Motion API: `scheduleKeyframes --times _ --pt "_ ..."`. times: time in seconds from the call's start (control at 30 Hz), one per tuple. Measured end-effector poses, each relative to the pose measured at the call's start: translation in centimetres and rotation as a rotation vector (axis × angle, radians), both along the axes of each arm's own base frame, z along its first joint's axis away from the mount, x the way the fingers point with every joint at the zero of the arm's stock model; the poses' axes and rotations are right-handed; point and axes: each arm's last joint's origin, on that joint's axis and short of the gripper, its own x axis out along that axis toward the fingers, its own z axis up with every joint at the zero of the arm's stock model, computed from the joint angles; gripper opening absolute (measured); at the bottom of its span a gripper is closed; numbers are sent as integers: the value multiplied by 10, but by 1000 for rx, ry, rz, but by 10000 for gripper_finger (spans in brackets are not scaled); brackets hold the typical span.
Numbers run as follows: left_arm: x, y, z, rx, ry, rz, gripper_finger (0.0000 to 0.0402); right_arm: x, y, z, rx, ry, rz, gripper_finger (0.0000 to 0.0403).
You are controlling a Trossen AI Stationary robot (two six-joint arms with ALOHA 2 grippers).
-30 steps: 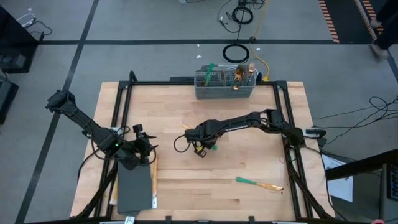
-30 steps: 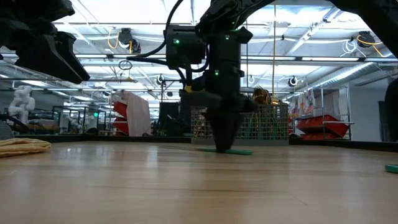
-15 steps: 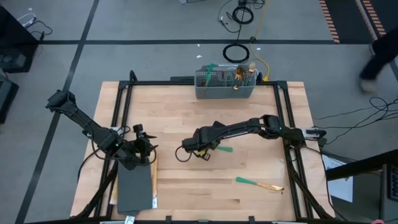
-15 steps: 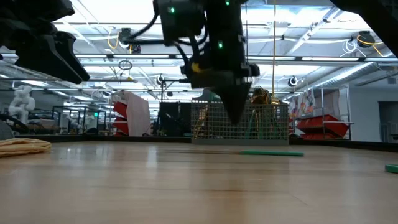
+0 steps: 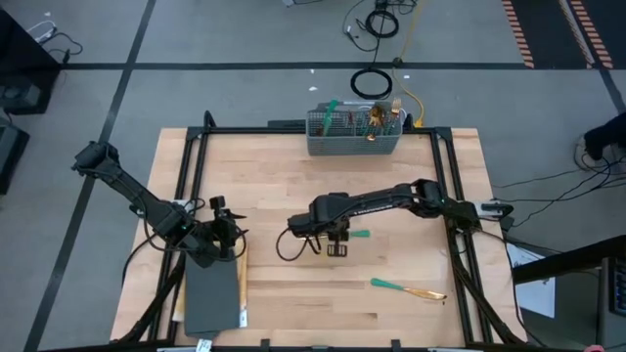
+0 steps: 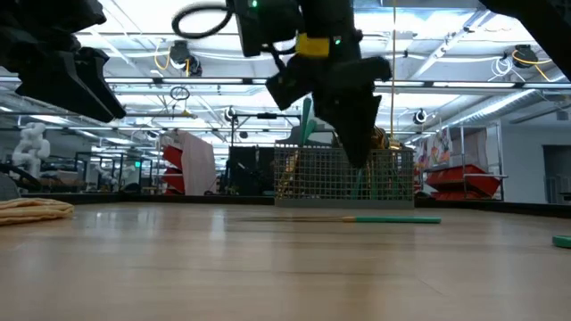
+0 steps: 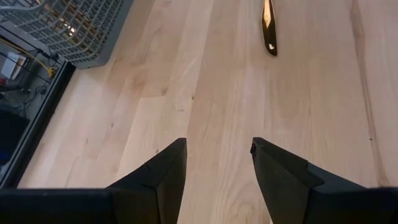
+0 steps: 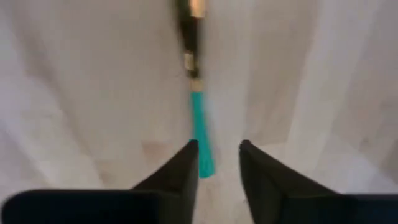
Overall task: Sort silverware
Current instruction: Put the green knife into the gray silverware holder
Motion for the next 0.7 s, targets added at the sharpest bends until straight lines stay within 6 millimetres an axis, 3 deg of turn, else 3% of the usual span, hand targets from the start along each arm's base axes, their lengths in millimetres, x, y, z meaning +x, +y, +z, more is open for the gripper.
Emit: scheduleKeyframes --times 0.13,0.27,0.37,0.53,0.7 --pt "0 0 0 0 0 0 190 -3 6 -9 16 15 26 163" --pt "0 0 0 0 -1 1 190 -2 5 -30 0 -56 31 197" --pt "0 0 0 -1 -2 1 190 -7 8 -39 -35 -121 61 202" --pt "0 0 0 0 -2 1 190 -27 2 -38 -67 -178 22 199" --pt "0 0 0 2 -8 4 190 -38 5 -43 15 -297 -2 197"
